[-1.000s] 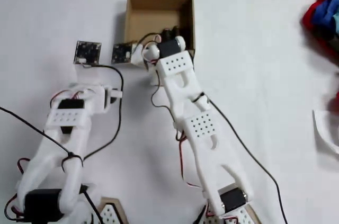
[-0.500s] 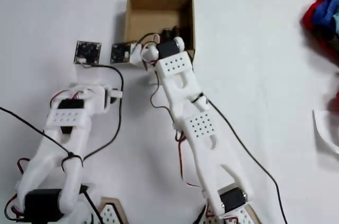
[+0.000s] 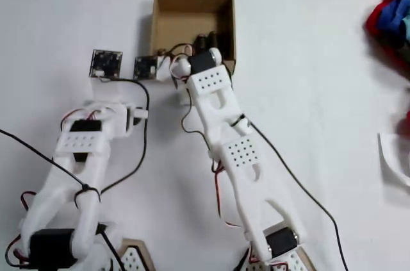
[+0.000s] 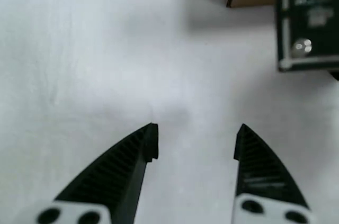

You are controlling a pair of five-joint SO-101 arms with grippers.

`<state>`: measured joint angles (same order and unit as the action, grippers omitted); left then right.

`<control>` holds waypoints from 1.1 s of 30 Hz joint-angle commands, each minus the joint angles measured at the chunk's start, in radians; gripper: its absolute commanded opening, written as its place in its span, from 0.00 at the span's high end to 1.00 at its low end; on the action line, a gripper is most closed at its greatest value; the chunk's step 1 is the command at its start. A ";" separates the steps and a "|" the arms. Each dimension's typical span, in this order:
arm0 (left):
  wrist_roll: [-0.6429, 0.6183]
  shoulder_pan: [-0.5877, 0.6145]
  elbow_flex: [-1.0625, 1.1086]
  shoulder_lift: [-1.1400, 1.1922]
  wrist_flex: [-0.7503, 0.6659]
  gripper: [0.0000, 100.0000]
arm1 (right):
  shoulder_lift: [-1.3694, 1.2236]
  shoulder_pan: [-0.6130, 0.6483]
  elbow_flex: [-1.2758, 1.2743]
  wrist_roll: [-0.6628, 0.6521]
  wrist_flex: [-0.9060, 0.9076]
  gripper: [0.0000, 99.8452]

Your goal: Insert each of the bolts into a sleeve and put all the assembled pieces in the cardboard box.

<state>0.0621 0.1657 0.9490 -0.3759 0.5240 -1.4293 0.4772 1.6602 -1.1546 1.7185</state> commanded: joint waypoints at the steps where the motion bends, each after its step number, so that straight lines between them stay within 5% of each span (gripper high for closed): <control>1: 0.006 0.011 -0.002 -0.034 -0.017 0.75 | 0.018 0.001 0.008 -0.006 0.048 0.92; 21: 0.006 0.011 -0.002 -0.034 -0.017 0.75 | 0.194 -0.005 0.008 0.003 0.042 0.91; 28: 0.006 0.011 -0.002 -0.034 -0.017 0.75 | 0.104 -0.007 0.008 0.005 0.004 0.72; 33: 0.006 0.012 -0.002 -0.034 -0.017 0.75 | 0.091 -0.008 0.008 0.003 -0.033 0.70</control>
<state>0.0621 0.1657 0.9490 -0.3759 0.5240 -1.3449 0.4787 1.6540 -1.1561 1.7323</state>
